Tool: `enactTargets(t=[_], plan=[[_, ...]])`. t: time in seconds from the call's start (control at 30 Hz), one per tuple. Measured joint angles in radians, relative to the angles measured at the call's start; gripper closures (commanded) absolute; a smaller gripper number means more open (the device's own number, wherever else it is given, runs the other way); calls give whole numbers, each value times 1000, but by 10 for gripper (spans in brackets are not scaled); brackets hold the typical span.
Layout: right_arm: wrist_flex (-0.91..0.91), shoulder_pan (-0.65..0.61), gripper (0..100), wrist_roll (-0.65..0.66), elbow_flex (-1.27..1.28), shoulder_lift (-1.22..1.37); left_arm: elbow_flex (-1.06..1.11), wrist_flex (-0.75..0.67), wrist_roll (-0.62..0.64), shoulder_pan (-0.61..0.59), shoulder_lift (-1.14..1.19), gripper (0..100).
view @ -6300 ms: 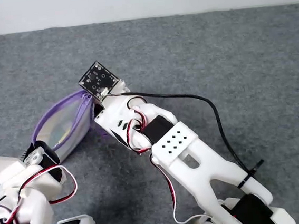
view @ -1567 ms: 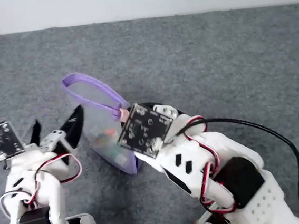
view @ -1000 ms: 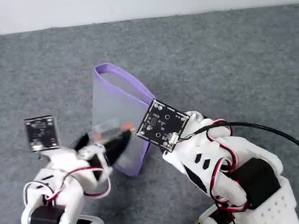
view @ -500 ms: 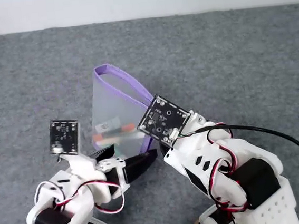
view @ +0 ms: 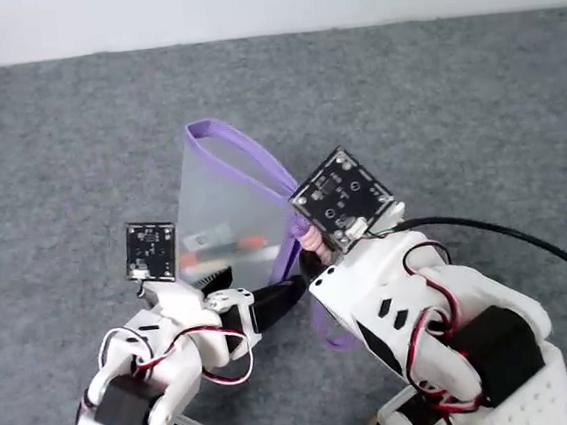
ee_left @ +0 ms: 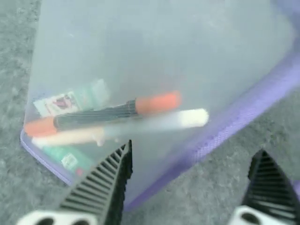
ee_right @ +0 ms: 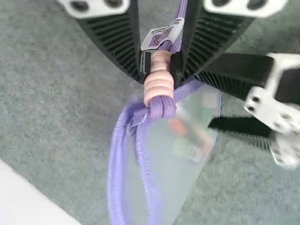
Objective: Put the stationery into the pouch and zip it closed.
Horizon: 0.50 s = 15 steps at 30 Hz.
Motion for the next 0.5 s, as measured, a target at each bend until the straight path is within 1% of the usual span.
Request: enactTargets(t=[0.2,0.27,0.37,0.5], plan=[[6,-12,991,-68,-9,0,29,-11,0,-2,0,622],[6,-12,991,-75,-9,0,29,-11,-2,-29,0,622],[15,-12,991,-78,-9,0,29,0,-77,-98,0,622],[43,-12,991,-80,-9,0,-2,72,-167,-189,-9,622]])
